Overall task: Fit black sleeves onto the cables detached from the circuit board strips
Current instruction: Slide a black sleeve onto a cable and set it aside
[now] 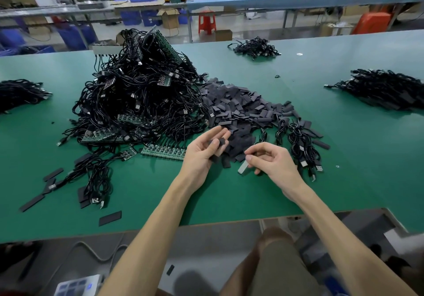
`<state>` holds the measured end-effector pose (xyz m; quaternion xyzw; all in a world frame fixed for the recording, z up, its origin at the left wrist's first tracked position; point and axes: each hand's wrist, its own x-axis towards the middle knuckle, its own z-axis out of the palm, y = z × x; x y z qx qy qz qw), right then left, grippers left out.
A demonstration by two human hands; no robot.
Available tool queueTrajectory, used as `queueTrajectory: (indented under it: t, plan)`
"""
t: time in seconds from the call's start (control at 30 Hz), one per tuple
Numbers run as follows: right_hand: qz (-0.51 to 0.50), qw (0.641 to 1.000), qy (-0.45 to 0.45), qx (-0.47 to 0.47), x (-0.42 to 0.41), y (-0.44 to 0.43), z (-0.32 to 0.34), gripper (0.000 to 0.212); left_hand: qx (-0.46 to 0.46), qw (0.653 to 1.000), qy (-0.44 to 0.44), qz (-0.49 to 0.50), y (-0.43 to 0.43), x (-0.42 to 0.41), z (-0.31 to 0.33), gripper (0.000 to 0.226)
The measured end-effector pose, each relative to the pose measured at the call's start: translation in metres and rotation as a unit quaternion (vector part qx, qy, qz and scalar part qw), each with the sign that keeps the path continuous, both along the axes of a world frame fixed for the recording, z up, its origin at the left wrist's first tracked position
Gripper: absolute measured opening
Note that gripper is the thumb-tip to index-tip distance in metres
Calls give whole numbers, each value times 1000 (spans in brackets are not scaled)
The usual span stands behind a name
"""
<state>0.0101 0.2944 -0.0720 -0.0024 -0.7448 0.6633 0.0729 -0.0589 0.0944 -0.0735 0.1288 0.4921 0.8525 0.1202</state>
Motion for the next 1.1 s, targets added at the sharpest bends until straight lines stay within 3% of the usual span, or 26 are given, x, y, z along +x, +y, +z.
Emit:
queueTrajectory:
  t: [0.17, 0.3, 0.43, 0.57, 0.87, 1.1]
  plan:
    - [5, 1000, 1, 2, 0, -1, -1, 9, -5, 999, 30, -16, -1, 1, -4, 27]
    - [-7, 999, 24, -43, 1, 0, 1, 8, -72, 995, 62, 8, 0, 2, -4, 19]
    - [-12, 996, 38, -79, 2, 3, 3, 9, -105, 992, 56, 37, 1, 2, -5, 21]
    - [-6, 995, 26, -92, 2, 3, 3, 18, -136, 989, 43, 50, 5, 2, -5, 38]
    - [-7, 993, 40, -111, 1, 4, 3, 14, -153, 984, 88, 15, 4, 3, -5, 15]
    - [-10, 992, 41, -120, 1, 3, 4, 17, -152, 984, 90, -2, 4, 5, -5, 23]
